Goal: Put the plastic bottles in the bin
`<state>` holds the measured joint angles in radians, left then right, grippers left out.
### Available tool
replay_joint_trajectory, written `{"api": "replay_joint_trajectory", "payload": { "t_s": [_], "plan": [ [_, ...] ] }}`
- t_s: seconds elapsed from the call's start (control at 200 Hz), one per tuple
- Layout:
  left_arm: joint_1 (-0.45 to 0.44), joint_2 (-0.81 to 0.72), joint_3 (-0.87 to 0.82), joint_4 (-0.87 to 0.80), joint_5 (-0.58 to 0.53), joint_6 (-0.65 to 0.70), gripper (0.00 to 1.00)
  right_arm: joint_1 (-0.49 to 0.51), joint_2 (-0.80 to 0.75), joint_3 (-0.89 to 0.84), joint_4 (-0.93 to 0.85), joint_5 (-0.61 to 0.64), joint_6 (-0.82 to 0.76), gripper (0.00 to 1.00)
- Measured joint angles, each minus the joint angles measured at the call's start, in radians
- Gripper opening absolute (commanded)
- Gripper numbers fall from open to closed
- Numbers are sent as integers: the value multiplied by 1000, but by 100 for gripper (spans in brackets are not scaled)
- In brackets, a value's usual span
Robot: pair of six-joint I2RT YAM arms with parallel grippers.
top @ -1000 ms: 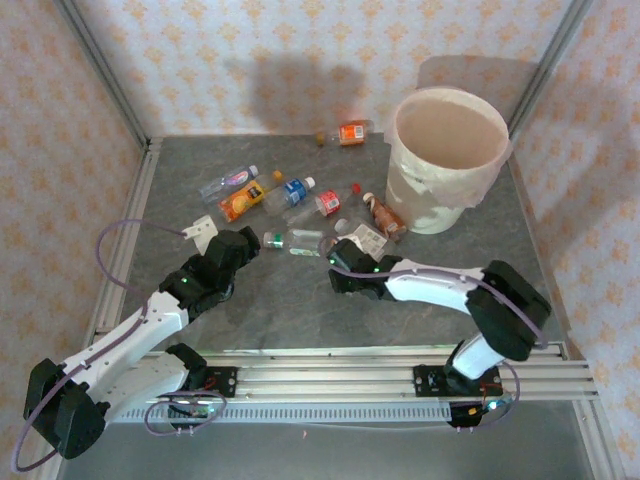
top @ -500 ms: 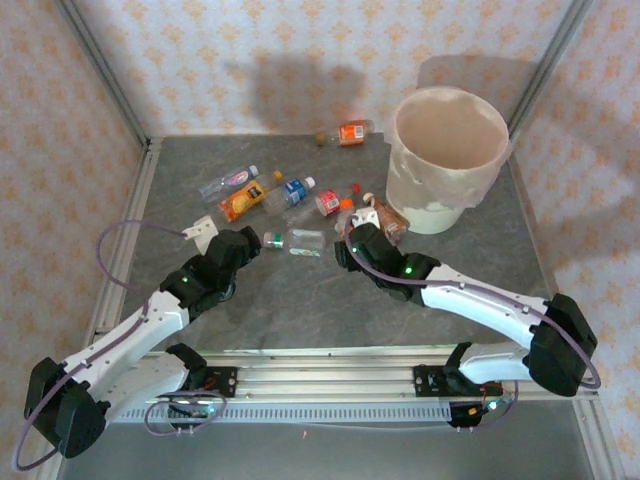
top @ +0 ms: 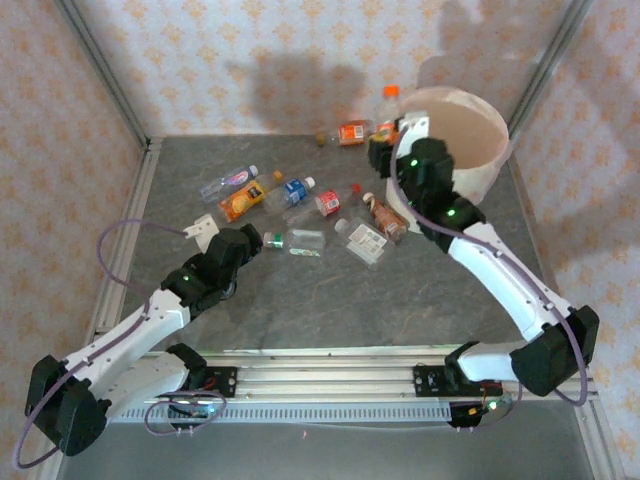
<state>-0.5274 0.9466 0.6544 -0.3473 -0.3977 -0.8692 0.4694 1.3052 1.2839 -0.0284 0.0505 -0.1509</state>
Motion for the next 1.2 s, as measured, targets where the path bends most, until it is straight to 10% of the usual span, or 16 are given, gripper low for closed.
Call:
{"api": "replay_joint_trajectory", "payload": {
  "t_s": [0.575,1.201],
  "plan": [
    [0,-194,-57,-48,-60,-51,100,-554,369,572,-493,-577,-340,44],
    [0,-266,-106,-79,-55,-49,100,-576,541,739,-714,-517,-995,54]
  ]
}}
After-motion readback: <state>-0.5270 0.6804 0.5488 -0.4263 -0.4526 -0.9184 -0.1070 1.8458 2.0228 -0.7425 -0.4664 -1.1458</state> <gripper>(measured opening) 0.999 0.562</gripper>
